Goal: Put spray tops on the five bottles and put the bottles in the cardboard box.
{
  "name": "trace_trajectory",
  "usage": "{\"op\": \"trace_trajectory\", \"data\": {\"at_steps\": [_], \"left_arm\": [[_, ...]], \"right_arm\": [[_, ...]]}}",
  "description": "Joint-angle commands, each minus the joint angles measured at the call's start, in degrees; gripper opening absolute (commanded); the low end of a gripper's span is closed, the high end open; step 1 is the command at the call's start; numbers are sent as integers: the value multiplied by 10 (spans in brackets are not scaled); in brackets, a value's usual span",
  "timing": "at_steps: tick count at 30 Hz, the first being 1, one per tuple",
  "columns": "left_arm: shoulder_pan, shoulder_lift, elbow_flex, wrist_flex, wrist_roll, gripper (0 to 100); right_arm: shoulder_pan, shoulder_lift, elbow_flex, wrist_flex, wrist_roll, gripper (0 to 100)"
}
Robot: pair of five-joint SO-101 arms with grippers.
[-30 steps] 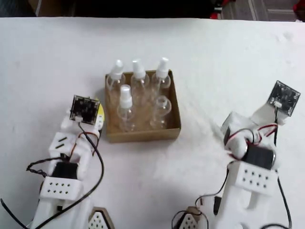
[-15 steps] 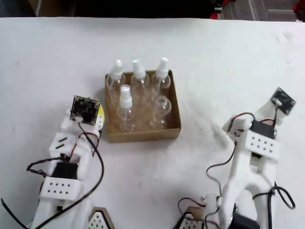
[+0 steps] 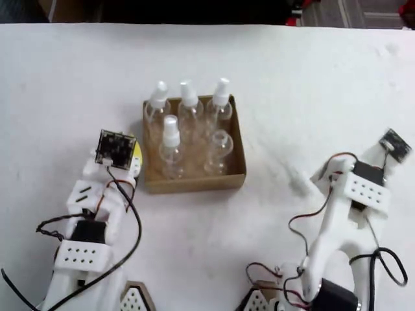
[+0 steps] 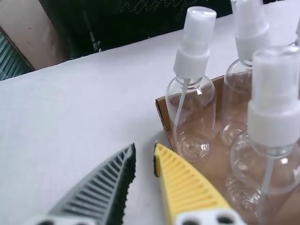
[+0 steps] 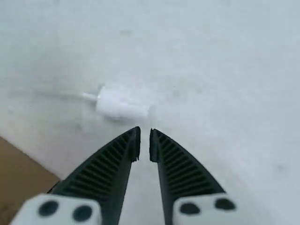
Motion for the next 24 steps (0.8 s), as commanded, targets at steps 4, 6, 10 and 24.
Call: {"op": "trace_trajectory", "data": {"at_steps": [4,6,10,24], "left_arm": [[6,2,4,-17,-5,68],[6,2,6,-17,-5,68],[6,2,6,-17,-5,68],[6,2,6,-17,-5,68]], "right_arm": [[-147,-16,-13,14,0,17],[-172,0,6,-7,0,17],[-177,46,43,-90,0,17],[-24,217,-54,-90,0,16]]}}
